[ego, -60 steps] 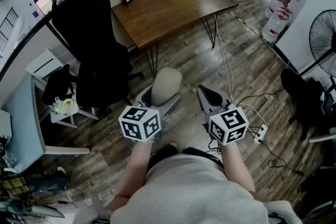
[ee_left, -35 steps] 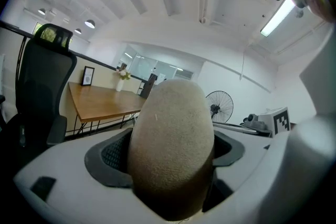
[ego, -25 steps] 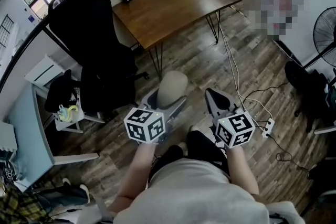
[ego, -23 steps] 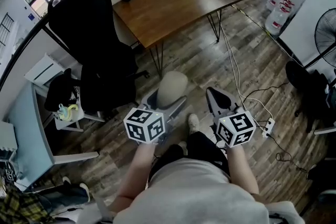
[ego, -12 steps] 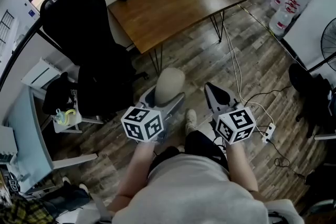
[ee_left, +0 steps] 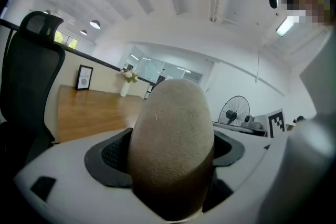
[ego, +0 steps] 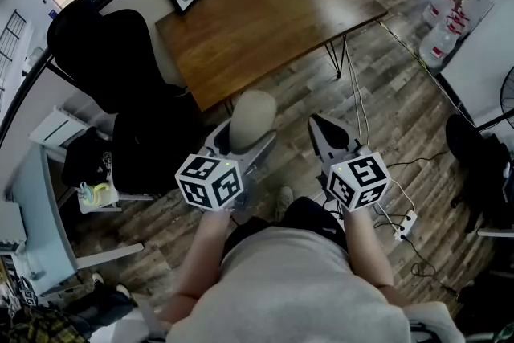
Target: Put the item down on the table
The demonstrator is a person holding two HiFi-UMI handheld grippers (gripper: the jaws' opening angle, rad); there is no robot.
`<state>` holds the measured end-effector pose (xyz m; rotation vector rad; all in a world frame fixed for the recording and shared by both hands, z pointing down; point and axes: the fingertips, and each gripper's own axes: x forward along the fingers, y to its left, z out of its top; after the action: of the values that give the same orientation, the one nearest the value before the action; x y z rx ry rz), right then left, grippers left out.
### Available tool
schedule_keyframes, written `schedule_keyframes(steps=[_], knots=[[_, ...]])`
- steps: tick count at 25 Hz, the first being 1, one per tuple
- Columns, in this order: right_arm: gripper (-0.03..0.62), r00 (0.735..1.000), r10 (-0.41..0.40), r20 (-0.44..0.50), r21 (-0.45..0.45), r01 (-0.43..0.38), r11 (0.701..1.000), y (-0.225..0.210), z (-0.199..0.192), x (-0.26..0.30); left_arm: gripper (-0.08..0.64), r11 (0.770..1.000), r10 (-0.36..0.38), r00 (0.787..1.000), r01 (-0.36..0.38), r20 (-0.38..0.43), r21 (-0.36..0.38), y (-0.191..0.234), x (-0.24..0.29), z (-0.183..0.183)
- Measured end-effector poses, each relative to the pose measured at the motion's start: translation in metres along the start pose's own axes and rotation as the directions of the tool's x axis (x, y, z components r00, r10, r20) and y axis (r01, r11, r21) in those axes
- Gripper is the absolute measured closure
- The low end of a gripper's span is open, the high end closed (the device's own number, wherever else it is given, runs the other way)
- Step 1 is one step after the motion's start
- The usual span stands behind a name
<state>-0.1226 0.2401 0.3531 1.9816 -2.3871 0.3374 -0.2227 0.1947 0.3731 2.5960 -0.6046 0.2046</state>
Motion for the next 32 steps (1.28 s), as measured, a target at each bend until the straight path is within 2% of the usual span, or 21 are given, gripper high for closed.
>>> schedule_keyframes(steps=[8,21,27,32], knots=[[0.583,1.000,-0.005,-0.027,0.026,0.006,1.000,-0.052,-0.003,0.014,0.129,1.000,0.018,1.000,-0.018,-0.015,-0.018,0.009,0.055,0.010],[0.583,0.994,-0.102,-0.048,0.087,0.106,0.990,-0.120,-0.012,0.029,0.129,0.999,-0.030,0.996,0.026,-0.089,-0.038,0.029,0.130,0.015],[0.583,0.990,-0.120,-0.068,0.075,0.125,0.989,-0.162,-0.005,0.066,0.129,0.998,-0.055,0.994,0.050,-0.098,-0.048,0.051,0.185,0.033],[0.583,0.989,-0.131,-0.072,0.038,0.134,0.990,-0.204,0.018,0.110,0.129,0.996,-0.085,0.992,0.082,-0.096,-0.037,0.068,0.240,0.067]])
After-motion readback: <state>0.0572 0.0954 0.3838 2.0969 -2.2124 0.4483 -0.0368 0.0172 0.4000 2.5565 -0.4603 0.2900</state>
